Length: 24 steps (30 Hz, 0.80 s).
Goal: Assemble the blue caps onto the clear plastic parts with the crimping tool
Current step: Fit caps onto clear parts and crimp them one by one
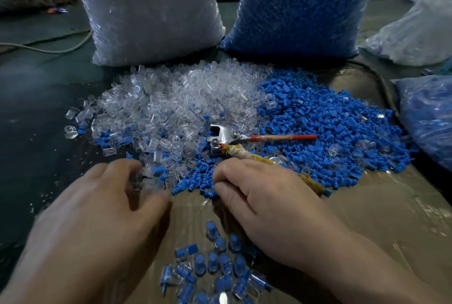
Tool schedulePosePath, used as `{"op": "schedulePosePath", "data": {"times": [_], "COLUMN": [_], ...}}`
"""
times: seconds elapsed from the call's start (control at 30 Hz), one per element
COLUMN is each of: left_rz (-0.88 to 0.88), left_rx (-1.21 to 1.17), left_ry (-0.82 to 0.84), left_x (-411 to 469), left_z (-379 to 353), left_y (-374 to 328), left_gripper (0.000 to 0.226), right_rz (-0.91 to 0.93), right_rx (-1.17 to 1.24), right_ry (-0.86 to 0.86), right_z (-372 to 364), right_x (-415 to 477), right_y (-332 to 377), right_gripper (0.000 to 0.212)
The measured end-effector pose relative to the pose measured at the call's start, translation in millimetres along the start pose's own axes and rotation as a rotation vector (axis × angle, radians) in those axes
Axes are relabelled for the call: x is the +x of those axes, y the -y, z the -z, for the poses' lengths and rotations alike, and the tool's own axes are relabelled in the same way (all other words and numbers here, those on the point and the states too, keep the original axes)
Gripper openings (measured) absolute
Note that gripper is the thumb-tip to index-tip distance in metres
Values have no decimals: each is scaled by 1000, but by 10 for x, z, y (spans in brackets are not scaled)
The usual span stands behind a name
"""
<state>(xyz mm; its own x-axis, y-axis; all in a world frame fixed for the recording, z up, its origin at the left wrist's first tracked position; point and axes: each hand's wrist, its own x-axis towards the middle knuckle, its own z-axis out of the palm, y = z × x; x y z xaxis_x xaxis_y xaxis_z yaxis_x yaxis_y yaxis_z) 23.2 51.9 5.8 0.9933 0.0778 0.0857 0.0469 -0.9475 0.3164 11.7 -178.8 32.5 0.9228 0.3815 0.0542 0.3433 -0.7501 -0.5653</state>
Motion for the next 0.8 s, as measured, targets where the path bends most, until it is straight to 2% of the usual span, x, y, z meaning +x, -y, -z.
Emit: {"op": "schedulePosePath", "data": {"times": [0.03, 0.1, 0.3, 0.5, 0.67, 0.8], "left_rz": [-12, -36, -140, -170, -192, -212], "left_rx": [36, 44, -60, -136, -188, -235], "left_ry": [22, 47, 44, -27, -32, -49], "left_x": [-7, -15, -75, -94, -106, -116], "left_z": [-12, -27, -65, -100, -91, -111], "left_y": [-34, -125, -332, -318, -320, -320], "left_gripper": [87, 88, 52, 37, 31, 16], "right_rz": [9, 30, -12, -36, 90, 169], "right_rx": [2, 19, 208, 317, 251, 211], "right_ry": [12, 9, -108, -155, -272, -130], "right_z": [-7, -25, -92, -127, -113, -146], "right_x": [4, 11, 54, 88, 64, 45], "right_y": [2, 4, -37, -61, -43, -8], "right_gripper": [15, 13, 9, 9, 13, 11]}}
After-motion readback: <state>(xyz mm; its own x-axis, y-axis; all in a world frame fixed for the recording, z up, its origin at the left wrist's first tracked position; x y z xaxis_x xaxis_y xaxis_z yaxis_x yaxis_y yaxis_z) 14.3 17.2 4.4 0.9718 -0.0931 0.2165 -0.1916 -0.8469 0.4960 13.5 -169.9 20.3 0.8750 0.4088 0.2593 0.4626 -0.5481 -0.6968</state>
